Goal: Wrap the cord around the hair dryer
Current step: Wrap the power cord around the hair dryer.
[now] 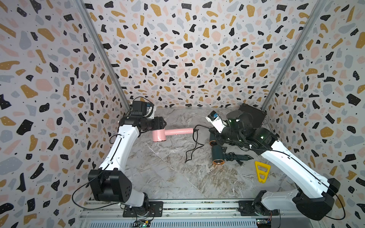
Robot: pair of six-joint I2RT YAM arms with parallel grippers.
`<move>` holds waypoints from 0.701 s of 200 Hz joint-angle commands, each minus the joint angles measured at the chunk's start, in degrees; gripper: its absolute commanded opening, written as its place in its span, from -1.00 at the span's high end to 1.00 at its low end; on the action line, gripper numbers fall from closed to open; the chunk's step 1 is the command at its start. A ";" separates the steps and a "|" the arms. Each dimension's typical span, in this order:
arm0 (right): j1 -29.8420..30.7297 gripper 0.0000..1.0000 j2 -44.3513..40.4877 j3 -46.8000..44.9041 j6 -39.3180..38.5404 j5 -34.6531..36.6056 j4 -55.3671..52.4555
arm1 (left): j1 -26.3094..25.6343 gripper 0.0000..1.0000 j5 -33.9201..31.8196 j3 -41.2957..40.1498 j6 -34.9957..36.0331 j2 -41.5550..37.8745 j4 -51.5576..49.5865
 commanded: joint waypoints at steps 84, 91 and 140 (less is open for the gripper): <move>-20.38 1.00 20.04 16.44 6.76 -2.73 -5.58 | -2.71 1.00 38.24 -7.21 0.19 -7.88 7.37; -21.15 1.00 20.34 14.99 7.53 -4.50 -4.66 | -2.67 1.00 40.60 -8.48 -2.53 -8.65 11.08; -27.72 0.06 14.80 5.30 9.57 -22.18 -3.21 | -2.64 1.00 36.31 -3.00 -2.69 -8.28 4.30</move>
